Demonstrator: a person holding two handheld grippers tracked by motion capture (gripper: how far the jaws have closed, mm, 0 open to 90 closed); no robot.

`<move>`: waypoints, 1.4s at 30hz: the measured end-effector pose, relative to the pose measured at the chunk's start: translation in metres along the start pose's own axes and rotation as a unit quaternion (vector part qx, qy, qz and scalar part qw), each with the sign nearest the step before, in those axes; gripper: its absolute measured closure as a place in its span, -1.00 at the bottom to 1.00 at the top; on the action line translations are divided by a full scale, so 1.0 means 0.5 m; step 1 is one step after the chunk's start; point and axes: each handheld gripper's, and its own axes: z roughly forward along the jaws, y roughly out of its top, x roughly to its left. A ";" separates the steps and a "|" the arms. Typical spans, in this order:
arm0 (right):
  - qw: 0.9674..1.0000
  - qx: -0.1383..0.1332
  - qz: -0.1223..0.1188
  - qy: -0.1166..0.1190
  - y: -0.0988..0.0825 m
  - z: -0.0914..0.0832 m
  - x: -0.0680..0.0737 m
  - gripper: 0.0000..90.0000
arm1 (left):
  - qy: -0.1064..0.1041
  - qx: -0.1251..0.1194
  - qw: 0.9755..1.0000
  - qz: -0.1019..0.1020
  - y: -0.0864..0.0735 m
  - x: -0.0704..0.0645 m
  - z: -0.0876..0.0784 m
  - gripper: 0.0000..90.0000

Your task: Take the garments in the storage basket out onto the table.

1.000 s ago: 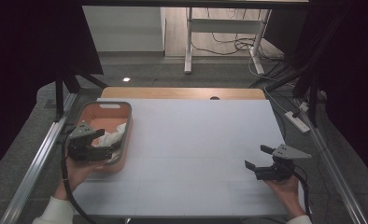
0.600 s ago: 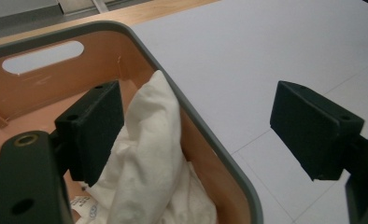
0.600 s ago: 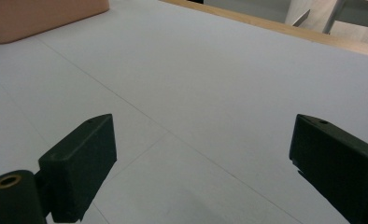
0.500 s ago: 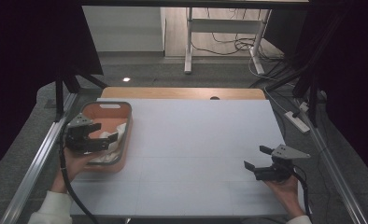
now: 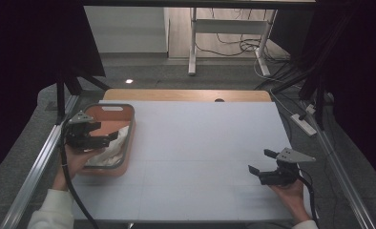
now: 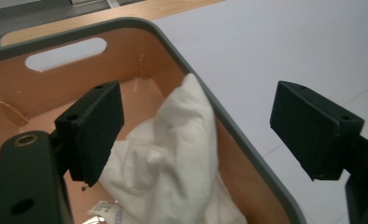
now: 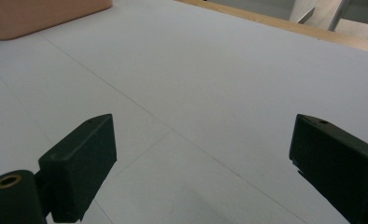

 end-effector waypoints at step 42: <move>1.000 0.002 -0.001 -0.007 -0.003 0.000 0.000 -0.83 | -0.032 0.119 0.992 0.019 -0.004 0.030 0.063 -0.59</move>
